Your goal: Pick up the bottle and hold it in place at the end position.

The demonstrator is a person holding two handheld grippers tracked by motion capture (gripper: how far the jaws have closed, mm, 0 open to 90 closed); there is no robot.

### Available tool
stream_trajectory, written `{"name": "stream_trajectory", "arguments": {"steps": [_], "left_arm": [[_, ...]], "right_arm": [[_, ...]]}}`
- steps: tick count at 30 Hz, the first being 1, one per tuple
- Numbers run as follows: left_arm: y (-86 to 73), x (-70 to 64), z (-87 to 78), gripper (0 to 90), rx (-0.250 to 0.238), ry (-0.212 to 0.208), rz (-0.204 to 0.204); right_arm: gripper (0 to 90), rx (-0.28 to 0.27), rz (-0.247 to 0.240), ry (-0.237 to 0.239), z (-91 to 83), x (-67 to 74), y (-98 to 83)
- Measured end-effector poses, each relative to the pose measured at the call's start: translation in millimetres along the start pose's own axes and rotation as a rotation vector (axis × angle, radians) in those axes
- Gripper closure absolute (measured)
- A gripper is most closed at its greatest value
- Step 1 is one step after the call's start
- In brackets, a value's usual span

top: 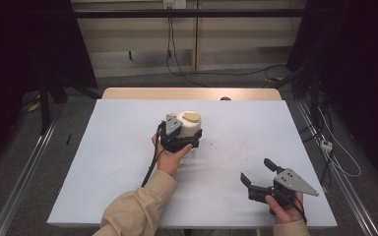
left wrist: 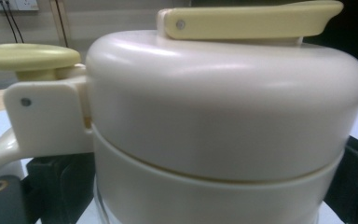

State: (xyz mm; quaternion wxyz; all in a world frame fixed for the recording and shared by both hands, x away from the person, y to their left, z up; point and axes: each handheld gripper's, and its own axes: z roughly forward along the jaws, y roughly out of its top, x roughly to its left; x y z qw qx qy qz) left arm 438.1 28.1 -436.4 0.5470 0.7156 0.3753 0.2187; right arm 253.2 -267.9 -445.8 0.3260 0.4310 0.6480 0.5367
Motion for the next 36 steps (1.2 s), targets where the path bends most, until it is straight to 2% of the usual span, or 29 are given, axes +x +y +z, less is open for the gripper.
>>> {"name": "stream_trajectory", "arguments": {"steps": [4,10,16,19,24,33,36], "left_arm": [[-1.0,0.2,1.4,5.4,0.002,-0.001,0.011],[-2.2,0.4,4.8,5.4,-0.005,-0.002,-0.002],[-6.4,0.2,8.5,5.4,0.014,0.003,-0.007],[-6.9,-1.6,10.0,5.4,0.008,0.003,-0.022],[-8.5,-3.8,12.2,5.4,0.015,0.000,-0.014],[-8.7,-4.2,14.1,5.4,0.006,0.007,-0.031],[-6.9,-5.2,15.4,5.4,0.013,0.008,-0.023]], "right_arm": [[4.5,0.001,0.002,-0.001,0.1,-0.2,-0.2],[4.5,0.002,0.000,0.000,0.3,0.0,-0.3],[4.5,0.001,0.000,0.001,0.3,-0.2,-0.3],[4.5,0.001,0.001,0.000,0.3,-0.1,-0.2],[4.6,0.001,-0.002,0.002,0.8,0.2,-0.2],[4.6,0.002,-0.006,0.004,1.3,0.4,-0.5],[4.6,0.003,-0.006,0.005,1.2,0.3,-0.5]]}}
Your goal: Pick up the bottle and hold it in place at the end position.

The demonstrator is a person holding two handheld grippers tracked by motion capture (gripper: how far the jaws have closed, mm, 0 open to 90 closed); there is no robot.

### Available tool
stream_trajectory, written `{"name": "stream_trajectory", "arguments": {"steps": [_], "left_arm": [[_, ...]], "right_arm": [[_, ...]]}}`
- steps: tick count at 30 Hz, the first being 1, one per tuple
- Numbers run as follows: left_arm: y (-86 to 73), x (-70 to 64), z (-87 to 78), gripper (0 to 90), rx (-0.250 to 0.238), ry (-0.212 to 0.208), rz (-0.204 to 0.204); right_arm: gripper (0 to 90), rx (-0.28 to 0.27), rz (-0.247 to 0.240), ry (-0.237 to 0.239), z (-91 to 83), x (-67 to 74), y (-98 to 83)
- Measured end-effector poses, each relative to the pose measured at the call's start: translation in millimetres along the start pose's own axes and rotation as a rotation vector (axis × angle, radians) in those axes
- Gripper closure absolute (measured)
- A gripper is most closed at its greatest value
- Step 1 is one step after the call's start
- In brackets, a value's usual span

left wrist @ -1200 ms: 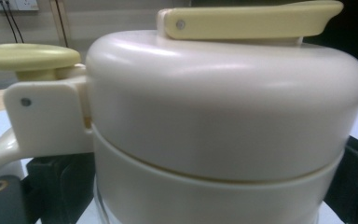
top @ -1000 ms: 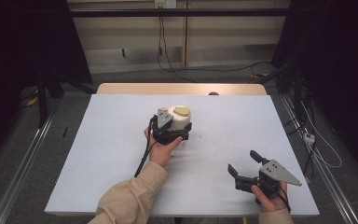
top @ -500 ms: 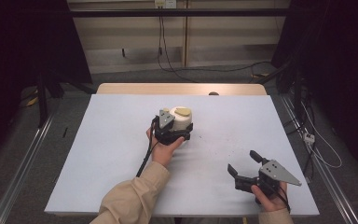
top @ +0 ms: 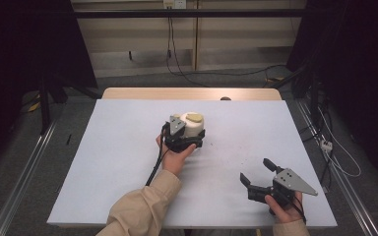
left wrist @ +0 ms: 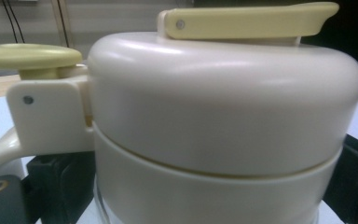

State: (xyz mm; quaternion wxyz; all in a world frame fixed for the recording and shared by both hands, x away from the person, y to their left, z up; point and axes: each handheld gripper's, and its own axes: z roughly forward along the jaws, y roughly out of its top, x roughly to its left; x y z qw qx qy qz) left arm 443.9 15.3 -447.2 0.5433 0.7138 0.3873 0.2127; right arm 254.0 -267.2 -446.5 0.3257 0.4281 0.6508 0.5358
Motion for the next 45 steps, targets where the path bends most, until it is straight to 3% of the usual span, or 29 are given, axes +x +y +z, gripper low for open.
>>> {"name": "stream_trajectory", "arguments": {"steps": [8,11,20,27,36,45], "left_arm": [[4.7,-5.8,4.8,5.4,-0.016,-0.012,0.017],[4.7,-5.7,8.5,5.4,-0.026,-0.026,0.002],[-0.1,-7.6,11.8,5.4,-0.008,-0.039,0.049],[-0.3,-7.3,9.4,5.3,0.013,-0.034,0.035],[-6.7,-4.2,4.8,5.2,-0.006,-0.047,0.007],[-9.0,-3.4,2.7,5.1,-0.001,-0.059,0.013]], "right_arm": [[4.7,0.001,0.004,0.000,-0.6,-0.4,-0.3],[4.8,0.003,0.007,0.002,-0.3,-0.2,-1.0],[4.8,0.001,0.015,-0.002,-2.1,-1.2,-1.7],[4.8,0.009,0.008,-0.003,-2.0,-0.2,-2.2],[5.2,0.014,0.001,-0.010,-0.4,-2.8,-2.1],[5.1,0.030,-0.008,-0.001,6.5,-1.3,-1.8]]}}
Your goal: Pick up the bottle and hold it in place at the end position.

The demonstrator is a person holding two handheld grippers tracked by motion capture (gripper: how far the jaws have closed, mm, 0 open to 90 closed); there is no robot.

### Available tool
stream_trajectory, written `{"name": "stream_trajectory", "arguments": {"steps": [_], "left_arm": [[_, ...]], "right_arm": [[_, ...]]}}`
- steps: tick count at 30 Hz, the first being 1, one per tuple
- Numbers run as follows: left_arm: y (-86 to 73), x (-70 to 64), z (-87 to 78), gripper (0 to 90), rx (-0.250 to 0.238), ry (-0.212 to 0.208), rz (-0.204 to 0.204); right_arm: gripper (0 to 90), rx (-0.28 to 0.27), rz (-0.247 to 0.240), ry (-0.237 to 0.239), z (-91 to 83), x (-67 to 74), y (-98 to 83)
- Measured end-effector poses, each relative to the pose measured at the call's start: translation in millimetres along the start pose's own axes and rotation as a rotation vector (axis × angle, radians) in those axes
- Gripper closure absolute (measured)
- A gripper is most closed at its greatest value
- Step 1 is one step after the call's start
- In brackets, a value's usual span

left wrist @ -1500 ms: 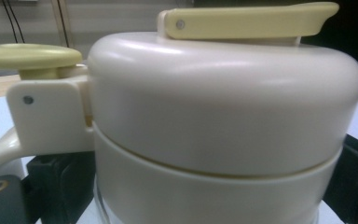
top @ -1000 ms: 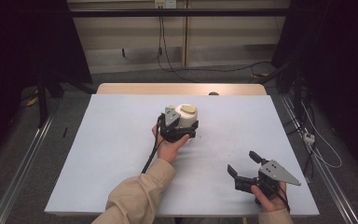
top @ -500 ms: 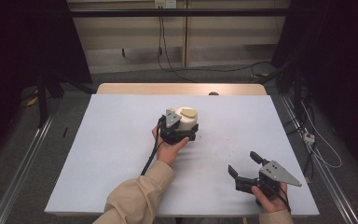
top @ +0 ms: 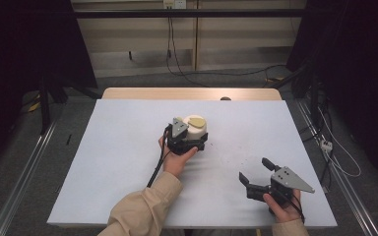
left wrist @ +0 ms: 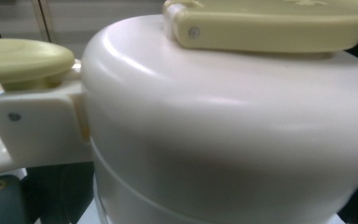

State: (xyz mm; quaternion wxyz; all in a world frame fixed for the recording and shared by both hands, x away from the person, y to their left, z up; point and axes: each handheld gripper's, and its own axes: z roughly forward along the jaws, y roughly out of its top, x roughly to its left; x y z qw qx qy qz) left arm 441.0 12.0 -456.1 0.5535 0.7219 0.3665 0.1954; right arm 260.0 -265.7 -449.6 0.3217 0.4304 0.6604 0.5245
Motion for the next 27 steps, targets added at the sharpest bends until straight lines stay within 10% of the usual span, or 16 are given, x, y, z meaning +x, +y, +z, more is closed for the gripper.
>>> {"name": "stream_trajectory", "arguments": {"steps": [27], "left_arm": [[-2.6,1.6,-1.5,5.0,-0.011,-0.015,0.021]], "right_arm": [[4.8,0.069,-0.046,0.034,43.1,11.1,19.3]]}}
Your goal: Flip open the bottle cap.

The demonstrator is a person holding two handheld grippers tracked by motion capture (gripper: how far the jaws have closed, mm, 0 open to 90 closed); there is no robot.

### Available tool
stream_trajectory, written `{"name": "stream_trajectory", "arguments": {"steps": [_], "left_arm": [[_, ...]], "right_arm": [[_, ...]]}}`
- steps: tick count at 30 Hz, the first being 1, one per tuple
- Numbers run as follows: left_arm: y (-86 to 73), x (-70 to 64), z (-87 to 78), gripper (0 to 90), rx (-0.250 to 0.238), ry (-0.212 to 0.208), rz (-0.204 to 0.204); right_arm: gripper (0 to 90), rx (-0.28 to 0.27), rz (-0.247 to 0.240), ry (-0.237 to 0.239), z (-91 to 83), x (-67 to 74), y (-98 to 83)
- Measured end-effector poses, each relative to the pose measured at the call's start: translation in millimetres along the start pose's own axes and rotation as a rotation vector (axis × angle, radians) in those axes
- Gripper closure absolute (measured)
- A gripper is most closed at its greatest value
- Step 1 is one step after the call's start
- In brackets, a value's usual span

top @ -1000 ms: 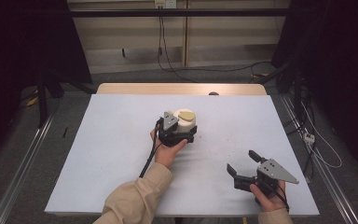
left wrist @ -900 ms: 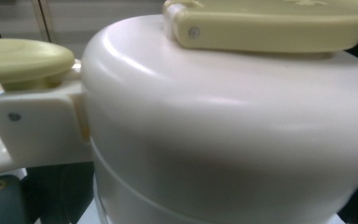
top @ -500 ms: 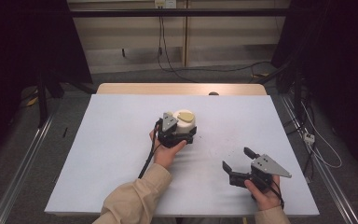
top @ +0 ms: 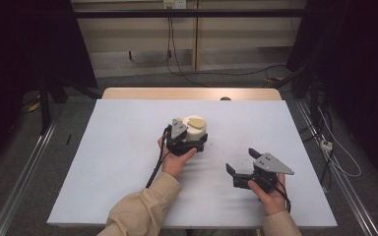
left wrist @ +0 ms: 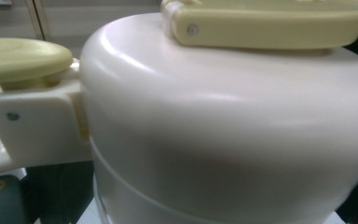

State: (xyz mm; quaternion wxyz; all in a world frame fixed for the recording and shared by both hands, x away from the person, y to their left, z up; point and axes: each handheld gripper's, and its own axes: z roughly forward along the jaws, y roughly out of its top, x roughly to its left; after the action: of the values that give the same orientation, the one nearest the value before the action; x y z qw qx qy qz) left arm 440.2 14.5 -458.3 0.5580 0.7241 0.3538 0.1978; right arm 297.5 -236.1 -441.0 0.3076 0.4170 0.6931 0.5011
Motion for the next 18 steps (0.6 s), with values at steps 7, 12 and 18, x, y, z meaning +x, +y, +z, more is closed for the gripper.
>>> {"name": "stream_trajectory", "arguments": {"steps": [7,12,18], "left_arm": [[-0.1,0.1,0.1,4.9,-0.001,-0.001,0.000],[-0.4,0.0,0.1,4.9,-0.002,0.000,0.001],[-0.7,0.1,0.2,5.0,-0.004,-0.002,0.000]], "right_arm": [[4.7,0.015,0.028,0.028,13.4,2.4,5.8],[4.8,0.019,0.022,0.042,22.1,6.3,12.5],[8.8,0.014,0.026,0.059,31.5,9.2,21.8]]}}
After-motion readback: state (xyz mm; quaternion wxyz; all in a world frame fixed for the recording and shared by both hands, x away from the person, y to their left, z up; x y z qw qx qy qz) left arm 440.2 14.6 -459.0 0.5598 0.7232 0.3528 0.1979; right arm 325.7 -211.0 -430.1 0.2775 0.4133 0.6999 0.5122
